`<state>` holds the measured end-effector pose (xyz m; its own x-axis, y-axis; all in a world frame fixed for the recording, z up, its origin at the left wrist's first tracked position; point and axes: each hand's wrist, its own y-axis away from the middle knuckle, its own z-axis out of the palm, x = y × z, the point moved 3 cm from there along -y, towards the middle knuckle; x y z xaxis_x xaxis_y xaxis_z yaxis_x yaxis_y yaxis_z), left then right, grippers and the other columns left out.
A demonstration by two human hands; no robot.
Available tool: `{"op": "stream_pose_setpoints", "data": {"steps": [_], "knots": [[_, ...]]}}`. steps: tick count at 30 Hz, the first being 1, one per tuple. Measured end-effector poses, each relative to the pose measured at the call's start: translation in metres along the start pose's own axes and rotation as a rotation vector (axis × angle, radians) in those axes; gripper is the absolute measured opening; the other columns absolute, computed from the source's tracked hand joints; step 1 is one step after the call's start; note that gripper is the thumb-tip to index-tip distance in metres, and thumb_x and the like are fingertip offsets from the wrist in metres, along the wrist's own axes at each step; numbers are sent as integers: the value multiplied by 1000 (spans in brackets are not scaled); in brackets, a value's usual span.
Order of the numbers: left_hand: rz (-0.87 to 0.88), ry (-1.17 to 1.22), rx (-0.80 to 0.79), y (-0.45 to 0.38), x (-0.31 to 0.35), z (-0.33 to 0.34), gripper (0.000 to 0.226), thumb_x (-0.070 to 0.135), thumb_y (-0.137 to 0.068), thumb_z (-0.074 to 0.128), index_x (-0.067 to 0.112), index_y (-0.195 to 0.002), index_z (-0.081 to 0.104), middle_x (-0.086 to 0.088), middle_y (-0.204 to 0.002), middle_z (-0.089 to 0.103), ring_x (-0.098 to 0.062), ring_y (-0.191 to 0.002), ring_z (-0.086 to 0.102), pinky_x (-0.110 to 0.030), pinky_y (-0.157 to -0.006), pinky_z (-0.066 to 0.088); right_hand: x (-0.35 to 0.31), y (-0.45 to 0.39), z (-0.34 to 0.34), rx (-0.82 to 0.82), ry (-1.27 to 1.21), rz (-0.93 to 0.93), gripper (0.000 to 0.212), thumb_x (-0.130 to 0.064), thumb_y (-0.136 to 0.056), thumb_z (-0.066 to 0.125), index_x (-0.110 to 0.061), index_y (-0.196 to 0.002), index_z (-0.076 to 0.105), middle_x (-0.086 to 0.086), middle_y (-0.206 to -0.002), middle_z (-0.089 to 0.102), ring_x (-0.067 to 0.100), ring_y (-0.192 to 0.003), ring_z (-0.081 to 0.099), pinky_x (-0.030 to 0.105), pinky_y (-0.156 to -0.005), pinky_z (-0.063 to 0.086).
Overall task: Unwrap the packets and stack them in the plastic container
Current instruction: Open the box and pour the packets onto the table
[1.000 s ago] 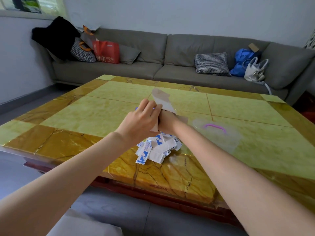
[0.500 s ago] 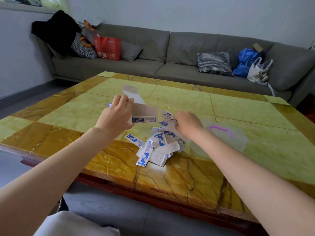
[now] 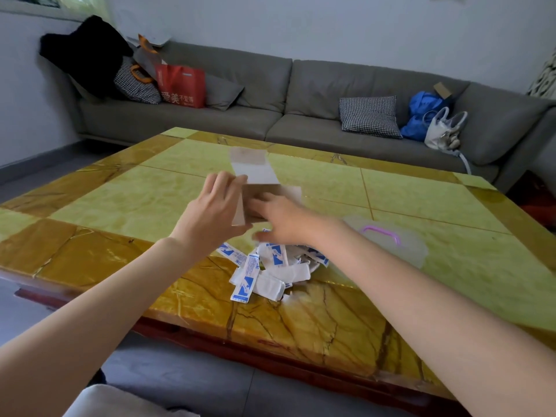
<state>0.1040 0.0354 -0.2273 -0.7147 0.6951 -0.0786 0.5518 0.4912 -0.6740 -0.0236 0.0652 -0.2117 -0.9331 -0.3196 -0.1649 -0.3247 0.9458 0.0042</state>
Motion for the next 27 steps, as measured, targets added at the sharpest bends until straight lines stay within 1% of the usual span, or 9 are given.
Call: {"op": "stream_pose_setpoints", "data": {"steps": [2,4,8,13,16,19,21,24,27], "knots": [[81,58,23,0,9,-4,81,37,-59,82,-3,-121,50,-19,-103,55,-23,-96,39,-38,-61,57,2,-5,9,-140,269,81,55,-28,-87,58,-18,-137,38,13,-142,34,30,-127,37,37,-104,36],[136,89,33,1,14,-8,79,37,-62,80,-1,-122,48,-18,-104,53,-23,-97,41,-39,-67,56,-1,-7,13,-187,406,98,48,-22,-90,52,-15,-136,39,12,-142,37,29,-128,38,34,-104,36],[145,102,56,3,13,-8,79,34,-60,82,-2,-122,47,-15,-106,46,-24,-96,42,-39,-68,56,-9,-7,12,-185,239,150,36,-5,-93,43,-8,-128,50,10,-126,57,25,-113,55,28,-89,44],[-30,115,62,11,-13,-2,80,21,-56,86,-5,-121,46,-20,-102,48,-25,-95,42,-45,-72,55,-4,5,-1,45,36,76,64,21,-78,35,-14,-129,54,16,-117,61,27,-96,60,30,-79,50],[-205,161,46,17,-32,-2,78,13,-60,84,-7,-124,45,-25,-106,48,-36,-100,48,-51,-77,51,14,24,-6,135,-39,103,63,23,-81,31,-12,-127,55,15,-126,57,28,-112,56,30,-91,44],[-285,182,63,21,-43,-6,78,12,-63,83,-8,-126,42,-28,-111,46,-41,-103,47,-53,-84,46,29,30,2,74,30,191,55,13,-87,36,-15,-133,49,15,-129,54,30,-118,51,34,-95,41],[-275,188,55,23,-43,-6,79,13,-63,83,-7,-127,42,-27,-112,45,-41,-104,47,-52,-83,47,27,28,3,117,117,146,41,0,-92,41,-13,-128,53,13,-120,60,30,-117,50,37,-100,35],[-207,174,21,20,-36,-3,81,16,-61,84,-5,-127,42,-24,-110,46,-36,-102,46,-53,-80,49,2,21,-6,352,228,-99,27,-1,-90,44,-6,-108,64,11,-100,66,27,-98,58,33,-83,46],[-71,155,48,16,-23,-3,79,21,-60,84,-4,-123,45,-18,-107,46,-26,-99,42,-50,-75,53,-19,6,6,275,428,-228,37,-4,-86,52,-9,-122,55,14,-125,53,29,-118,46,40,-101,38]]}}
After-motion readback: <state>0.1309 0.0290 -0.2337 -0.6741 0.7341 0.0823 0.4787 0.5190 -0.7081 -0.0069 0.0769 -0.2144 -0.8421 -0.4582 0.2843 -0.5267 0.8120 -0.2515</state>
